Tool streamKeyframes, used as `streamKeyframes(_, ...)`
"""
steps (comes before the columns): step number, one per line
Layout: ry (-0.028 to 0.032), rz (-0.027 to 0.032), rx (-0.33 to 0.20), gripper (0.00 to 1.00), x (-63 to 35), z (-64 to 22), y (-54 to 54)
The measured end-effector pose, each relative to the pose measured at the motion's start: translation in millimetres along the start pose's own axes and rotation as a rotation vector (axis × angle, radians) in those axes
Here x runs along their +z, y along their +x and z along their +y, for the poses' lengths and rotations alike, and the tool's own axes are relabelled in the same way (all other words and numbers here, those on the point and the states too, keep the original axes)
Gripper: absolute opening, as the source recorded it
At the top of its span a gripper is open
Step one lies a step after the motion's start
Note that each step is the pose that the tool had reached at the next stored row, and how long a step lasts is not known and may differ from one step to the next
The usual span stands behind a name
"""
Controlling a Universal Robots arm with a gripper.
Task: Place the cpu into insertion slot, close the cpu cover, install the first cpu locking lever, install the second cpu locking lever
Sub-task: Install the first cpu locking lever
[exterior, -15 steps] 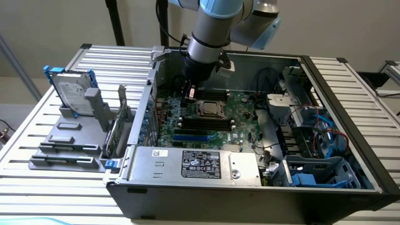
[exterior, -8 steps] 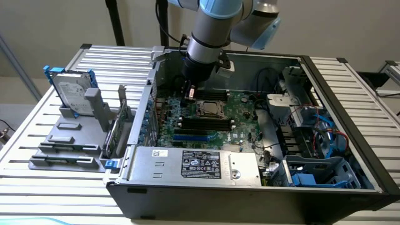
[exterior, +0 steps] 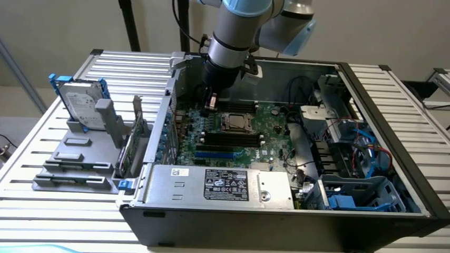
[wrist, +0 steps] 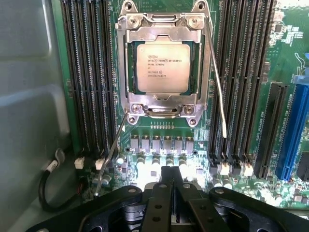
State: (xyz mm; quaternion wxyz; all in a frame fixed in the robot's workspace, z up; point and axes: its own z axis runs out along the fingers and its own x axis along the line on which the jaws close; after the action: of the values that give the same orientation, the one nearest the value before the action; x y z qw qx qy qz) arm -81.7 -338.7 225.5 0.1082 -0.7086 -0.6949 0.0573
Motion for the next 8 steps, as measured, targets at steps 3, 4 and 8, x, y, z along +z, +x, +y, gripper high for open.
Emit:
streamKeyframes(3, -0.0004, 0.0041, 0.006, 0.11, -11.1, -3.0, -0.4)
streamKeyframes(4, -0.0005, 0.0061, 0.008, 0.11, -14.6, -3.9, -0.6)
streamKeyframes(8, -0.0023, 0.0194, 0.033, 0.11, -22.4, -6.1, -0.7)
